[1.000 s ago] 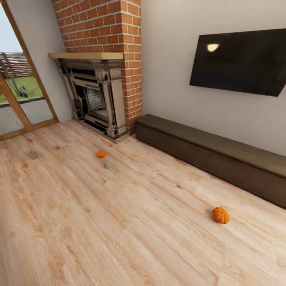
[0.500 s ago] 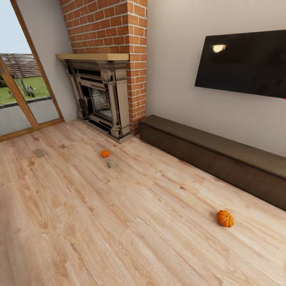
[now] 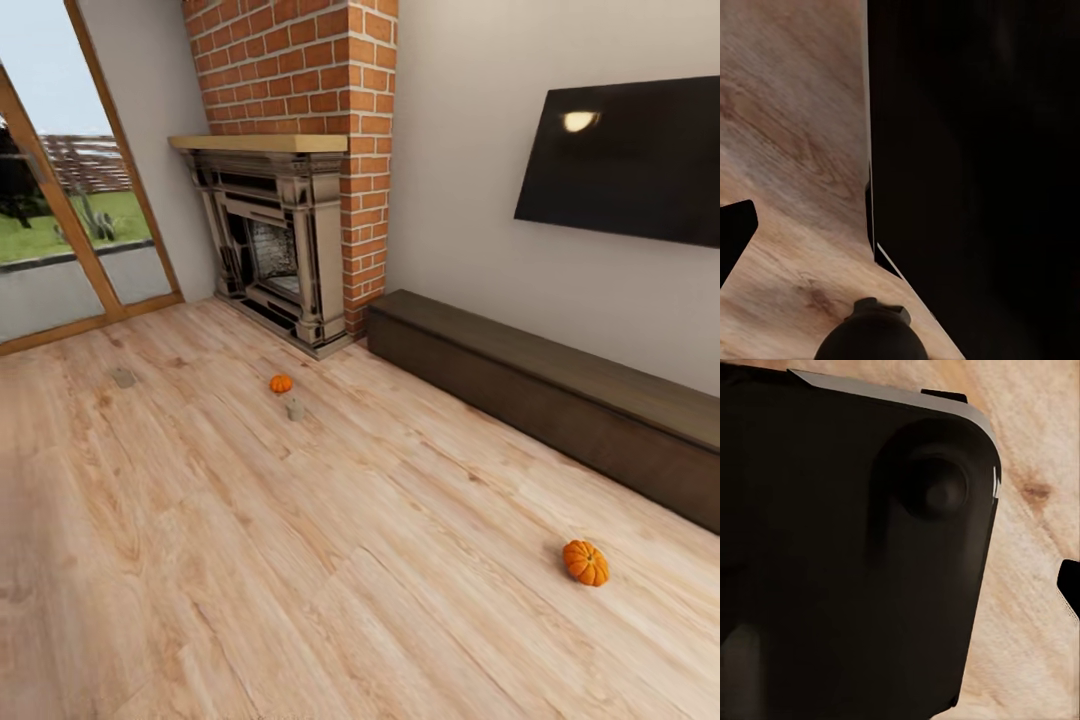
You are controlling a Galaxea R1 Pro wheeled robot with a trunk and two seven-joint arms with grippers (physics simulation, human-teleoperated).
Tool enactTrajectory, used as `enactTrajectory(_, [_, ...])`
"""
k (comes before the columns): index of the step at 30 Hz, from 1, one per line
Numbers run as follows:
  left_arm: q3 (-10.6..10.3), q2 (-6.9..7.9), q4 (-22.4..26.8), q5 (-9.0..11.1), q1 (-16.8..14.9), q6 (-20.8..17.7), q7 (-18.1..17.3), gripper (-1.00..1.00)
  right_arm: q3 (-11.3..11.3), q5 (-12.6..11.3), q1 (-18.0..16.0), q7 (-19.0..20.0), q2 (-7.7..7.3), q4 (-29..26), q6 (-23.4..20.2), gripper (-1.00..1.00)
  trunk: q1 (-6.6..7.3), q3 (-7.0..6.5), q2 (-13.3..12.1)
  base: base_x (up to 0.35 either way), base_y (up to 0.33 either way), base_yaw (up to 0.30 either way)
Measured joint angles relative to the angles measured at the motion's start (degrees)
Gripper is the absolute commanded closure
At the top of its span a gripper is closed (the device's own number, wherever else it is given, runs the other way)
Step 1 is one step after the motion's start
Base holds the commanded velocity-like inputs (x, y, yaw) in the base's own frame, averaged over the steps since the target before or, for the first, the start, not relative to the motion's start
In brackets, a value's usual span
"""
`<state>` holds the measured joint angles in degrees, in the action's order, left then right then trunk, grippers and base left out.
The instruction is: Place each of the two pumpkins and all three candles from the living room inside a cabinet in the living room (use any cabinet), then make sure every cabinet is closed, and position the cauldron so it is next to a table in the living room.
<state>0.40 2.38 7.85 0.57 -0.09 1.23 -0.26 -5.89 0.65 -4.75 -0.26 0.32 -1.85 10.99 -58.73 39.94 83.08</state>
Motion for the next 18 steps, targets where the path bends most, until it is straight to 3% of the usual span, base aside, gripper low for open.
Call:
enactTrajectory(9, [0.1,0.13,0.0,0.0,0.0,0.0,0.1,-1.00,0.0,0.1,0.0,0.0,-0.02,0.0,0.0,-1.00,0.00,0.00,0.0,0.014,0.000,0.289])
enactTrajectory(13, [0.1,0.20,0.0,0.0,0.0,0.0,0.1,-1.00,0.0,0.1,0.0,0.0,-0.10,0.0,0.0,-1.00,0.00,0.00,0.0,0.209,0.000,0.201])
enactTrajectory(18, [0.1,0.32,0.0,0.1,0.0,0.0,0.1,-1.00,0.0,0.1,0.0,0.0,-0.19,0.0,0.0,-1.00,0.00,0.00,0.0,0.304,0.000,0.040])
